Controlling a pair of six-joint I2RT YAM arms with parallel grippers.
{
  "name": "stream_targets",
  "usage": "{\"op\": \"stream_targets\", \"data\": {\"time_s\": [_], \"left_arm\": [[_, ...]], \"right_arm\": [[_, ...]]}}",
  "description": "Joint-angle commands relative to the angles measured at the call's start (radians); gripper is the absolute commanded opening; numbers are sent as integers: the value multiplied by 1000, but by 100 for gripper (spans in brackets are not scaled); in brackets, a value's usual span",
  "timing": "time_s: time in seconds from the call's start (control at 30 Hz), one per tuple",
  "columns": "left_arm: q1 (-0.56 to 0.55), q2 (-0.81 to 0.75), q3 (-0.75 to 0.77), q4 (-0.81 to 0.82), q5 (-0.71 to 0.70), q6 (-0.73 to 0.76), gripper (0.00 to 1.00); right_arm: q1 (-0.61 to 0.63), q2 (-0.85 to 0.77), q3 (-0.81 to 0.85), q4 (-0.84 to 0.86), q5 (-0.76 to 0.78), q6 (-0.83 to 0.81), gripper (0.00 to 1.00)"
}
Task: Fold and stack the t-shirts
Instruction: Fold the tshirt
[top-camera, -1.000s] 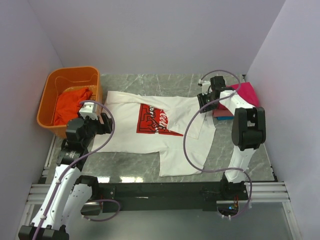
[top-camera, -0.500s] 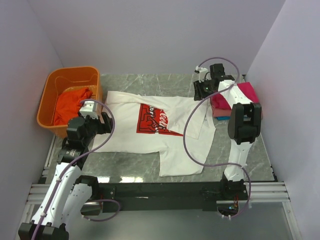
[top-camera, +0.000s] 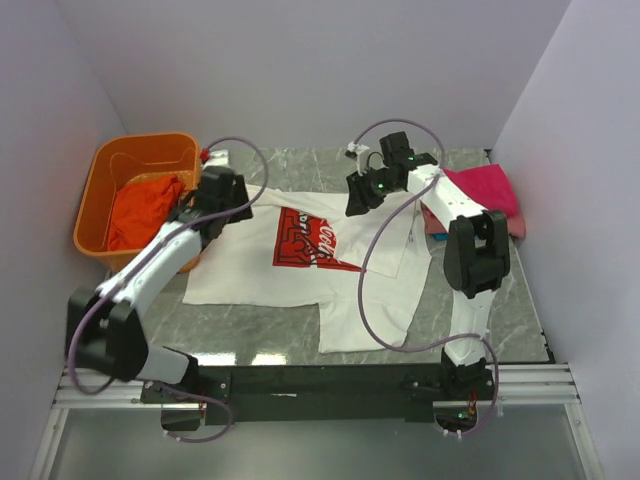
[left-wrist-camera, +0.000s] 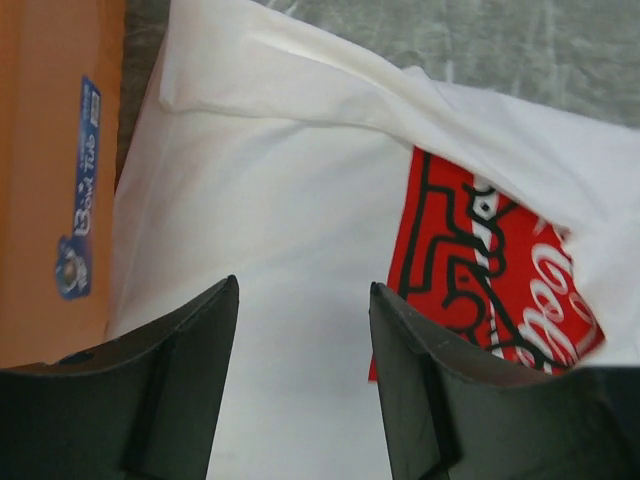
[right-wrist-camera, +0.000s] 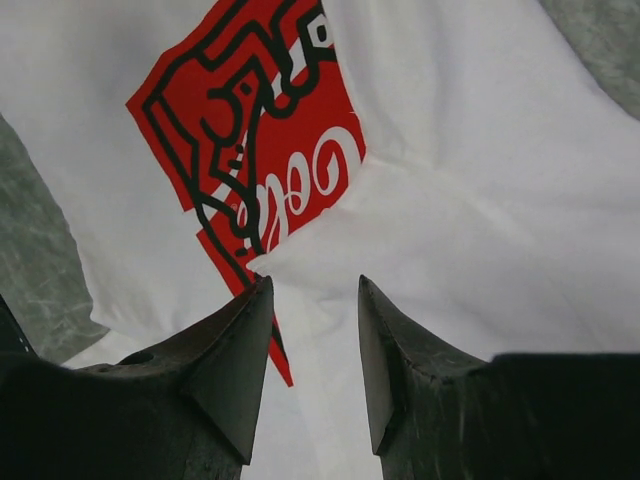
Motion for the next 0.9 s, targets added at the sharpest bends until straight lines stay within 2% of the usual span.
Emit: {"op": "stream_targets", "data": {"time_s": [0.0,0.07,0.13,0.27,0.37,0.5,0.67,0.87], "left_arm": [[-36,216,156,-154,-268,-125,61],[-35,301,230,-177,-281,-117,61],[-32,384,265,-134,-288,-57,61],[46,489,383,-106,-232,22,59],[62,582,475,-140,-326,67,56],[73,703,564,-193,-379,126,53],[108,785,627,-215,-368,142,45],[126,851,701,-244,-357,149,45]], "right_arm": [[-66,-99,-41,46,-26,37,47],[-77,-107,-53,43,-24,36,47],[-88,-115,-75,41,-31,30,47],[-94,-128,-116,53,-46,22,47],[-94,-133,-139,59,-61,21,47],[-97,-125,-147,61,-74,19,47],[-106,-122,-144,53,-93,18,47],[-117,-113,-144,49,-98,16,47]]}}
